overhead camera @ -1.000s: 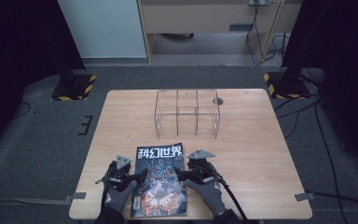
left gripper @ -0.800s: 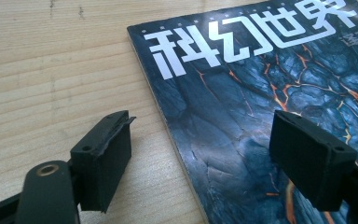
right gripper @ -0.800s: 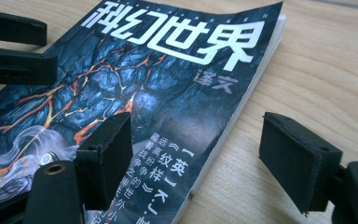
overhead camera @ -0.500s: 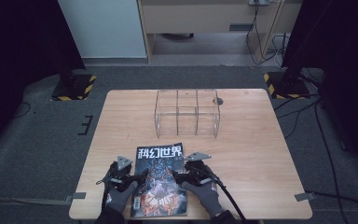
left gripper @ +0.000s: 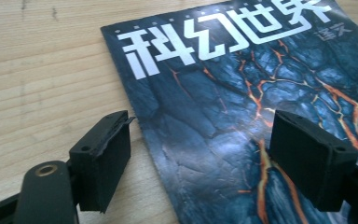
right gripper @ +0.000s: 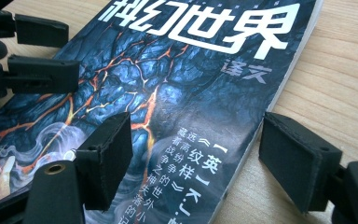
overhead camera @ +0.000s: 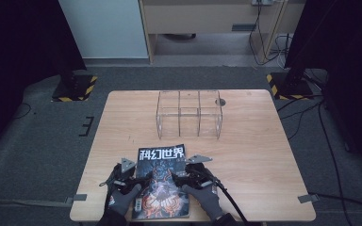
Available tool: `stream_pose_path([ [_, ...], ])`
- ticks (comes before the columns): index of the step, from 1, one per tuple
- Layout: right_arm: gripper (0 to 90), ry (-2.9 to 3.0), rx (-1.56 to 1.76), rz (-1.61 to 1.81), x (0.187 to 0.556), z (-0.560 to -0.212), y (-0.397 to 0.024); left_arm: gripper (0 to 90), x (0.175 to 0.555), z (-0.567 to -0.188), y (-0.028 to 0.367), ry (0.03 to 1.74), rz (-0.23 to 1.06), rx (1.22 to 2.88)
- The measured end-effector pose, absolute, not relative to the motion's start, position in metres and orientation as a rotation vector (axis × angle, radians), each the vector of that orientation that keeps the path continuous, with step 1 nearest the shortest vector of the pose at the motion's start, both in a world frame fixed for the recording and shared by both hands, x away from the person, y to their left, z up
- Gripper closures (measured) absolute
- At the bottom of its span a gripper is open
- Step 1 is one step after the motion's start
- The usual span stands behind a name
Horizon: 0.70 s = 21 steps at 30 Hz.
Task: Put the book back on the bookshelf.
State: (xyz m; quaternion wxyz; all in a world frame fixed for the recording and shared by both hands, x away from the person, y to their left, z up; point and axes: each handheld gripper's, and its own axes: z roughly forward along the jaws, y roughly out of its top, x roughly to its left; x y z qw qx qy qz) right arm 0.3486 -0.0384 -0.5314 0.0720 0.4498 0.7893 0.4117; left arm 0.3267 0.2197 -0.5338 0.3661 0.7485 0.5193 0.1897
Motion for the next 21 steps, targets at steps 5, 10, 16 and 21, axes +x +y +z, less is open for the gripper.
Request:
stream_pose_path([
  [5, 25.0, 2.36, 1.361, 1.256, 0.348, -0.532, -0.038, 19.0, 0.326, -0.534, 0.216, 1.332, 0.477, 1.918],
  [10, 24.8, 2.342, 1.419, 1.306, 0.349, -0.533, -0.041, 19.1, 0.326, -0.534, 0.216, 1.334, 0.474, 1.914],
  [16, 25.8, 2.326, 1.466, 1.35, 0.35, -0.533, -0.044, 19.0, 0.326, -0.534, 0.215, 1.356, 0.468, 1.887],
  [21, 28.0, 2.311, 1.538, 1.412, 0.352, -0.534, -0.049, 19.0, 0.326, -0.534, 0.214, 1.367, 0.47, 1.877],
])
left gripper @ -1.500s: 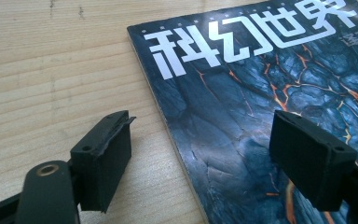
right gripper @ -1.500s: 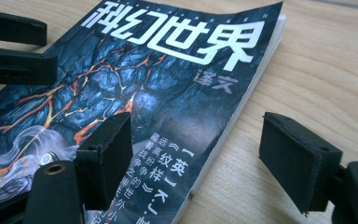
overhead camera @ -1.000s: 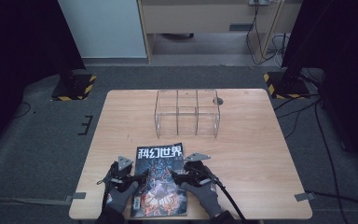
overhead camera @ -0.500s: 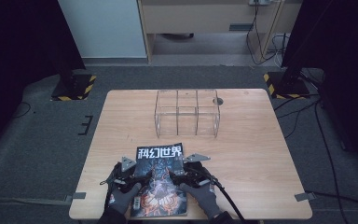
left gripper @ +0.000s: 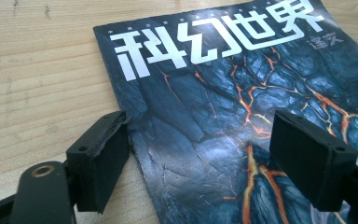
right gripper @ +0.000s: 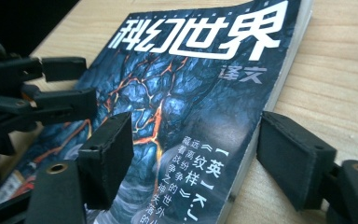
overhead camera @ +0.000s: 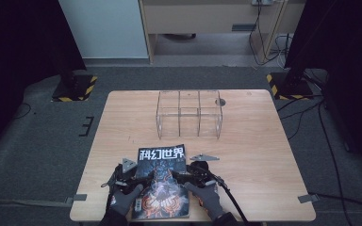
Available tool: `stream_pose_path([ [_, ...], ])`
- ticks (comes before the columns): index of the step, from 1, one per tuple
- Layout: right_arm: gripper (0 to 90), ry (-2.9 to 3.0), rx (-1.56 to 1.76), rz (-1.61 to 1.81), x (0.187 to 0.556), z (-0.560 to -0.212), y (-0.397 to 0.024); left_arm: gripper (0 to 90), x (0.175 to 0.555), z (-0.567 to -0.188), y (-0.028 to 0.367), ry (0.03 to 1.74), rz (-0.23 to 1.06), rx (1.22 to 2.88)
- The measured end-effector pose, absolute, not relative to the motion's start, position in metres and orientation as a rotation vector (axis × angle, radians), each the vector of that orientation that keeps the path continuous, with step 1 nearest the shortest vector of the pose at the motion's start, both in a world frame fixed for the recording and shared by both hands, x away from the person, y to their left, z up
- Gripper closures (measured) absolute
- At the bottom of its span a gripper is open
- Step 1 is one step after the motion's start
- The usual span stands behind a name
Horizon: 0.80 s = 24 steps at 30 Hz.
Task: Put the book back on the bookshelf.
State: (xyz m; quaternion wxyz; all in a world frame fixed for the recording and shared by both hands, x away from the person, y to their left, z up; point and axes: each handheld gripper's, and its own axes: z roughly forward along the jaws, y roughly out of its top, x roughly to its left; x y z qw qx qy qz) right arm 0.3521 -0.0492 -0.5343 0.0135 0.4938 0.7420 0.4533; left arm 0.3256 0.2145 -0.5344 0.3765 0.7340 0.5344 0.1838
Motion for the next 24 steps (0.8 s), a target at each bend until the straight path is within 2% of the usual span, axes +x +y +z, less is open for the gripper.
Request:
stream_pose_path([
  [17, 36.9, 2.228, 1.631, 1.628, 0.349, -0.528, -0.063, 19.2, 0.325, -0.535, 0.214, 1.383, 0.471, 1.861],
  [24, 35.5, 2.219, 1.62, 1.63, 0.348, -0.528, -0.061, 19.2, 0.325, -0.534, 0.215, 1.384, 0.464, 1.856],
])
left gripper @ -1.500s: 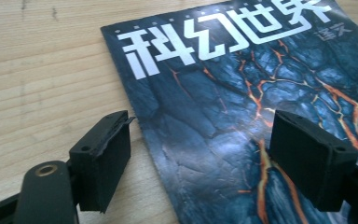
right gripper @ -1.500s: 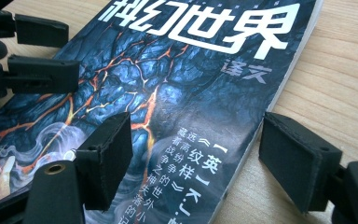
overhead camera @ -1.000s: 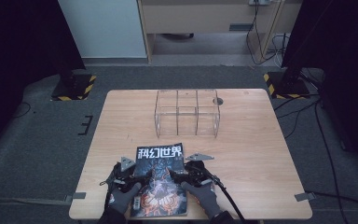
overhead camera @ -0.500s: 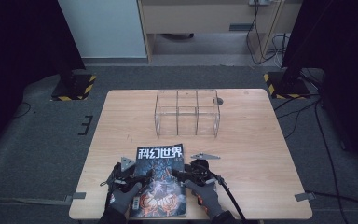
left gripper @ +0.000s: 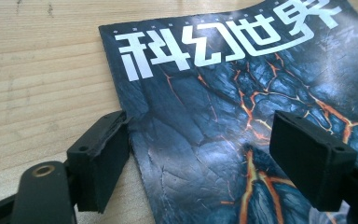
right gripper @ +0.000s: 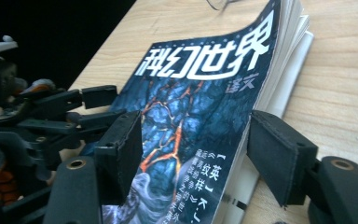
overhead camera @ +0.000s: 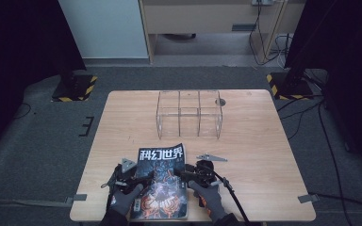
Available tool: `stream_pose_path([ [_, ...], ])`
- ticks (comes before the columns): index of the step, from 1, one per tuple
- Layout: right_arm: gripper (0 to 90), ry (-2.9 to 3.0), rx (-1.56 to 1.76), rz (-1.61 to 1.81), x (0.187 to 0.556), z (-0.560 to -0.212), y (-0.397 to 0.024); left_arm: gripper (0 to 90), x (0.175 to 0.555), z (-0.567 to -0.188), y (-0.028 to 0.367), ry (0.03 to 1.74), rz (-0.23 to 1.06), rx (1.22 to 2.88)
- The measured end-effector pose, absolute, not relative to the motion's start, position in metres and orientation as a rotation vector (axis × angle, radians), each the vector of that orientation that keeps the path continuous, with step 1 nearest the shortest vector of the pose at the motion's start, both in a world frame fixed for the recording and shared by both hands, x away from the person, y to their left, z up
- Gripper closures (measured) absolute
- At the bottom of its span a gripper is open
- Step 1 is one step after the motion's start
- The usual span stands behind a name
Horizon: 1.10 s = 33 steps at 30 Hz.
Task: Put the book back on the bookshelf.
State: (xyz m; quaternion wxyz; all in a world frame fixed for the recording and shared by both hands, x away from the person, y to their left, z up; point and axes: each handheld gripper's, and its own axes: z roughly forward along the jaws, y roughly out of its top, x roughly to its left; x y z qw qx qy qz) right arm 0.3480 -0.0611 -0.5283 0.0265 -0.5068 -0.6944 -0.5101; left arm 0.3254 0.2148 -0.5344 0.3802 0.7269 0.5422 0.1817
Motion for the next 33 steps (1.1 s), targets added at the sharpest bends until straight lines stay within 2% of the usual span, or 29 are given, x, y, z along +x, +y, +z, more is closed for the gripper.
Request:
stream_pose_path([
  [13, 33.3, -2.171, -1.648, -1.499, 0.348, -0.539, -0.058, 19.6, 0.325, -0.535, 0.215, 1.39, 0.462, 1.846],
  [24, 37.5, -2.006, -1.549, -1.679, 0.344, -0.529, -0.062, 19.6, 0.325, -0.534, 0.216, 1.391, 0.456, 1.842],
  [33, 37.0, -2.065, -1.602, -1.593, 0.343, -0.536, -0.063, 19.7, 0.325, -0.534, 0.215, 1.398, 0.46, 1.838],
])
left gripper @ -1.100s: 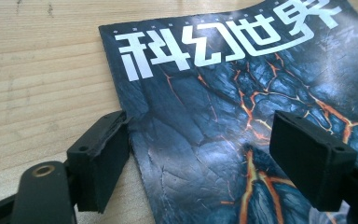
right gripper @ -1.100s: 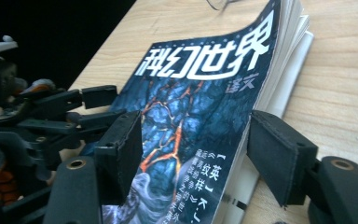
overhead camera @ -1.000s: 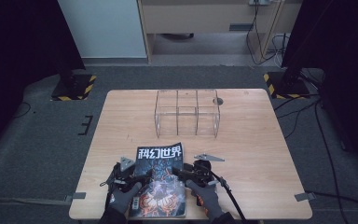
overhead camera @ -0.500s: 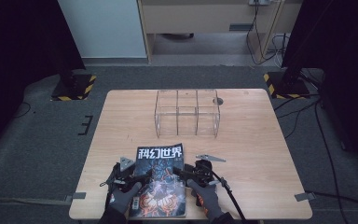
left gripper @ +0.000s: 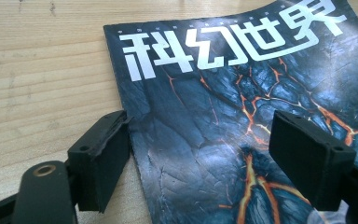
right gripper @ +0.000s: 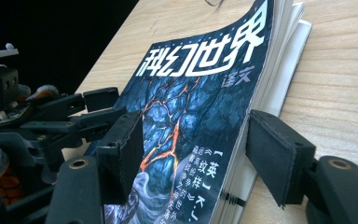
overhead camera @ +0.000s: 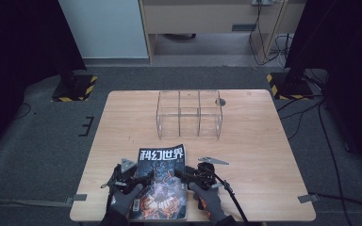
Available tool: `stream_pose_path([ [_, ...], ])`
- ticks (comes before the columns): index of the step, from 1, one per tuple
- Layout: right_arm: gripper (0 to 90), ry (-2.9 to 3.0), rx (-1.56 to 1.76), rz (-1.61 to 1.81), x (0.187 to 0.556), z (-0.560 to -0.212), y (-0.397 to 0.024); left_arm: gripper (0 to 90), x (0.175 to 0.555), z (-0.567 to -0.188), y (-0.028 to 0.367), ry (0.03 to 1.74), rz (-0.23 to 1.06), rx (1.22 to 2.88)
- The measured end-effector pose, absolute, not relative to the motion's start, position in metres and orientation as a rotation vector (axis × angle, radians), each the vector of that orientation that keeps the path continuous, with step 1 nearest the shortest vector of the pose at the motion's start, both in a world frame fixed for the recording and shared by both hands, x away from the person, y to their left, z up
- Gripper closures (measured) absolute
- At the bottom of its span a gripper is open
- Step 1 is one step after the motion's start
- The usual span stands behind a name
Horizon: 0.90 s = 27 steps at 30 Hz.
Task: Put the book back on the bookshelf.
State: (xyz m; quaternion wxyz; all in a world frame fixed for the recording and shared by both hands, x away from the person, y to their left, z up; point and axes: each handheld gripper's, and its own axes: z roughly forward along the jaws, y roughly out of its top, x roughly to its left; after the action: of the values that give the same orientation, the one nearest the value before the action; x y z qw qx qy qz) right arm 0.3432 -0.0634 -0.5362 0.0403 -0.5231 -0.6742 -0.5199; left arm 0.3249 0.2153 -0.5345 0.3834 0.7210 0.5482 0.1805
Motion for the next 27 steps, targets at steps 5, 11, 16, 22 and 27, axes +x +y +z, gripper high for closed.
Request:
stream_pose_path([
  [5, 37.0, -2.038, -1.618, -1.587, 0.343, -0.537, -0.064, 19.7, 0.325, -0.535, 0.216, 1.399, 0.453, 1.831],
  [11, 36.6, -2.134, -1.671, -1.51, 0.344, -0.54, -0.059, 19.7, 0.325, -0.535, 0.216, 1.4, 0.45, 1.828],
  [16, 36.9, -2.049, -1.651, -1.56, 0.344, -0.537, -0.062, 19.7, 0.325, -0.535, 0.216, 1.4, 0.449, 1.827],
  [22, 39.6, -1.925, -1.511, -1.659, 0.341, -0.532, -0.062, 19.7, 0.325, -0.535, 0.216, 1.388, 0.443, 1.831],
  [27, 40.7, -2.056, -1.452, -1.464, 0.339, -0.544, -0.046, 20.3, 0.324, -0.535, 0.215, 1.378, 0.436, 1.836],
])
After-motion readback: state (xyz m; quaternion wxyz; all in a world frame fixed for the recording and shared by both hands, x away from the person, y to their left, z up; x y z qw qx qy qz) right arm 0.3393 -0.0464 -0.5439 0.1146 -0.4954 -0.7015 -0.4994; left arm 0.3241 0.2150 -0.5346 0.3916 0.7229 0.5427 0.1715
